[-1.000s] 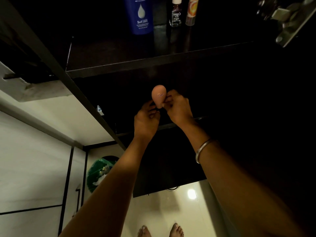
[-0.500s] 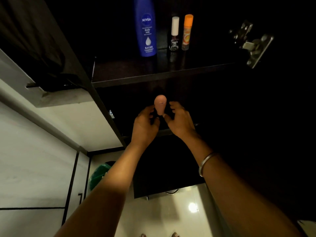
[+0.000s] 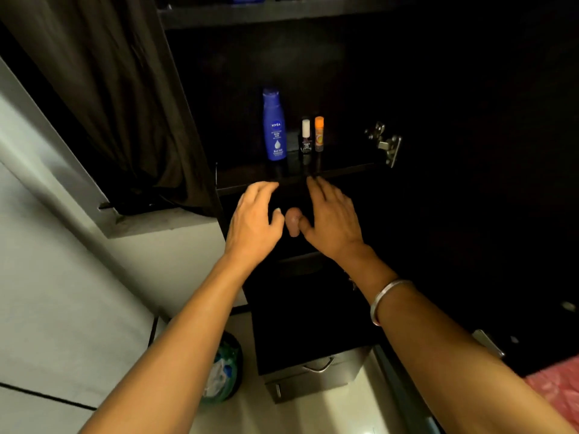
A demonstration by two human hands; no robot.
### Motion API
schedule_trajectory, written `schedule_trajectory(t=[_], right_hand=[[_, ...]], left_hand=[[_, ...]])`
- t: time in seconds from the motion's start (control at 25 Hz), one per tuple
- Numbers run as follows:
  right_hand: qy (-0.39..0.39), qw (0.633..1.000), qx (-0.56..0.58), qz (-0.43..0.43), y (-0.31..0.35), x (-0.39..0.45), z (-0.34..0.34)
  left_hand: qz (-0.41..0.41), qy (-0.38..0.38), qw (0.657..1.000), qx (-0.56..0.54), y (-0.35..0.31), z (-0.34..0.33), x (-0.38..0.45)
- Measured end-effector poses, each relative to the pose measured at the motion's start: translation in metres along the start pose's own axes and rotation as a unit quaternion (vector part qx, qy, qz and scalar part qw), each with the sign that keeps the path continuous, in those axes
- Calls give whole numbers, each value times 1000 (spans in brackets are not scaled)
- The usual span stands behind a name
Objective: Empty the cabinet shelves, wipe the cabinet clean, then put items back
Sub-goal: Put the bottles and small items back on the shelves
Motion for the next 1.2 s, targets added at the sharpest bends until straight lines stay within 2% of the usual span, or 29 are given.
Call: schedule_trajectory(t=[0.36, 0.56, 0.72, 0.96, 1.04, 1.2], right_hand=[[-141, 988, -66, -12, 59, -70, 138], [-188, 977, -99, -26, 77, -111, 199], [-237, 965, -107, -42, 65, -144, 242], [-402, 909, -16, -110, 50, -202, 281], [-412, 902, -14, -130, 47, -214, 282], [-368, 912, 33, -179, 35, -217, 279]], left_hand=[[-76, -28, 997, -6, -58, 98, -30], [-95, -17, 995, -4, -91, 119, -48], [-122, -8, 992, -15, -123, 126, -60], [-135, 9, 990, -46, -162, 124, -76], [-136, 17, 989, -49, -168, 123, -84], [-121, 29, 991, -53, -168, 125, -97]])
Point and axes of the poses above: each hand's wrist, its own x-axis towards the middle knuckle, its own z-axis out of the back of the hand, y = z × x, the point moved 6 cm from there along x, towards the middle knuckle, and after that the axes turned 12 degrees about x, right-handed, at the moved point
